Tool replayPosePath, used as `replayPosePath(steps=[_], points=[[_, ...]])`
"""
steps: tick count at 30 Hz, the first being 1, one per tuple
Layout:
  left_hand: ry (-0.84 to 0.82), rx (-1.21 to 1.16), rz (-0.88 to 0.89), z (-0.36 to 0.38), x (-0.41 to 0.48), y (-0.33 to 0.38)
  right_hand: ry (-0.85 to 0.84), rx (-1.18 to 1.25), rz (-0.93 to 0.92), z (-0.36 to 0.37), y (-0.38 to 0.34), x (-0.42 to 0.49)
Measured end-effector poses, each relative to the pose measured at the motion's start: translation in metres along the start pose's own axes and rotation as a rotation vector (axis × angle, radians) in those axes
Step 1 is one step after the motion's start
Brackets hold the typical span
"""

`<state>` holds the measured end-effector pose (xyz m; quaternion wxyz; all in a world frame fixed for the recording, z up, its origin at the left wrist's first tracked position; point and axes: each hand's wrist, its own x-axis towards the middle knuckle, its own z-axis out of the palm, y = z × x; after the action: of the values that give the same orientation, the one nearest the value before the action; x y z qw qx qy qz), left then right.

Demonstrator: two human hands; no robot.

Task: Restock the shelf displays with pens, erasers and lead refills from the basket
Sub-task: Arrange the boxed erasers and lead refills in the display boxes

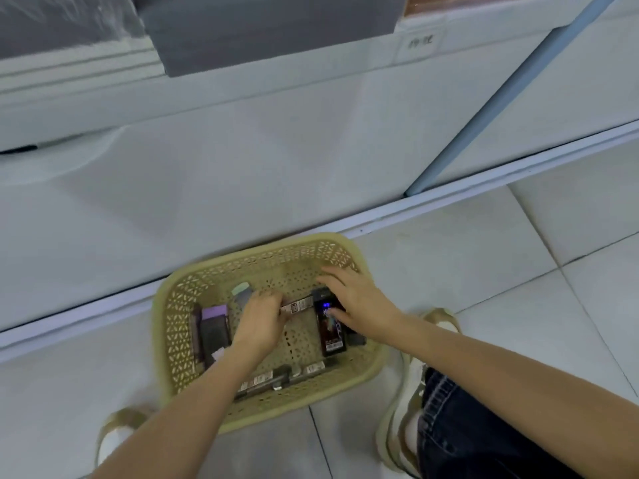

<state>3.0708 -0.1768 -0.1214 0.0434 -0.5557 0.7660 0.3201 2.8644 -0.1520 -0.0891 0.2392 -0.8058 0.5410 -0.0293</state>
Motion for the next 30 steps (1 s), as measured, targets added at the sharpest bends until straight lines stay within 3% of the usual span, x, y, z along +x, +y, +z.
replayPosePath(steps=[4,7,11,13,16,20,25,30], points=[[-0.020,-0.179,-0.111,-0.013,-0.010,-0.016,-0.201,-0.158,0.153,0.020,-0.013,0.016],[-0.015,-0.355,-0.198,-0.017,-0.019,-0.021,-0.244,-0.282,0.159,0.026,-0.017,0.024],[-0.067,-0.629,-0.295,-0.017,-0.027,-0.026,-0.269,-0.189,0.188,0.019,-0.015,0.025],[-0.062,-0.642,-0.283,-0.019,-0.028,-0.028,-0.260,0.090,0.202,0.011,-0.016,0.022],[-0.032,-0.672,-0.229,-0.028,-0.025,-0.027,-0.149,0.747,0.316,-0.008,-0.019,0.017],[-0.067,-0.714,-0.146,-0.046,-0.020,-0.021,0.100,1.038,0.395,-0.031,-0.015,0.021],[-0.208,-0.775,-0.093,-0.058,-0.010,0.006,0.072,0.816,0.250,-0.048,-0.006,0.019],[-0.170,-0.944,-0.084,-0.053,0.003,0.041,-0.067,0.637,0.167,-0.056,0.010,0.007]])
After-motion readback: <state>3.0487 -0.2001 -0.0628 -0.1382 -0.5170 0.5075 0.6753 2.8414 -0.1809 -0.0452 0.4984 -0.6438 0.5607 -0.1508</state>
